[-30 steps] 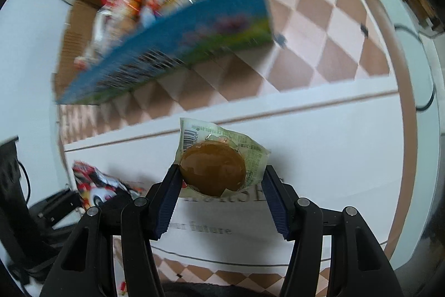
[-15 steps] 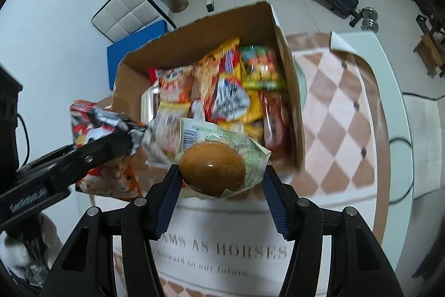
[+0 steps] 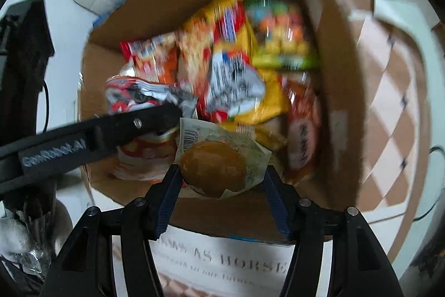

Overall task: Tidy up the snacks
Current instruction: 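Carry the pastry and panda bag into the box and release both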

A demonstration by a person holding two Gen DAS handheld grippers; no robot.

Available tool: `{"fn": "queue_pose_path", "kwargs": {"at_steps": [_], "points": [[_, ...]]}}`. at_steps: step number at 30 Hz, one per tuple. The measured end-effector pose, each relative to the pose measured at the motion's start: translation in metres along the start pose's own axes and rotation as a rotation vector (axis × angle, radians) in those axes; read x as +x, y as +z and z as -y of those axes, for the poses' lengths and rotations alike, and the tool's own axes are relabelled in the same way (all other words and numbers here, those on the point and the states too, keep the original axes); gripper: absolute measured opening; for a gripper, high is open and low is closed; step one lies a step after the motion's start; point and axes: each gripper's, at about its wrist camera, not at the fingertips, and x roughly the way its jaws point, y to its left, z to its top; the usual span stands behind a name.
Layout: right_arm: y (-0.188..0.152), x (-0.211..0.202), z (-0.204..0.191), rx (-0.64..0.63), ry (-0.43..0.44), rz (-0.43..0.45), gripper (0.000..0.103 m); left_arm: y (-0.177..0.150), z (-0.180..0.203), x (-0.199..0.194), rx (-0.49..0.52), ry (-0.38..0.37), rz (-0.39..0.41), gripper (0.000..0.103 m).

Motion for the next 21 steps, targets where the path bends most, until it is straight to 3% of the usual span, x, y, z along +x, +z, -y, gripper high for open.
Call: {"fn": "queue_pose_path", "kwargs": {"at_steps": [2,4,11,18,21], "points": [[0.001,0.005,0.005,0.009,0.003,-0.013,0.084,0.0,0.0,0.003,0.01,0.026,-0.007,0.076],[-0.001,0.003,0.005,0.002,-0.028,-0.007,0.087,-0.003,0.003,0.001,0.042,0.066,0.017,0.086],[-0.002,-0.008,0.011,-0.008,-0.135,0.024,0.09,-0.011,0.0,-0.01,0.038,0.076,0.069,0.087],[-0.013,-0.026,0.009,-0.026,-0.197,0.07,0.091,-0.037,-0.001,-0.037,0.037,0.15,0.205,0.087],[-0.019,-0.032,0.003,-0.045,-0.223,0.111,0.094,-0.048,-0.002,-0.039,0.034,0.156,0.221,0.095]]}}
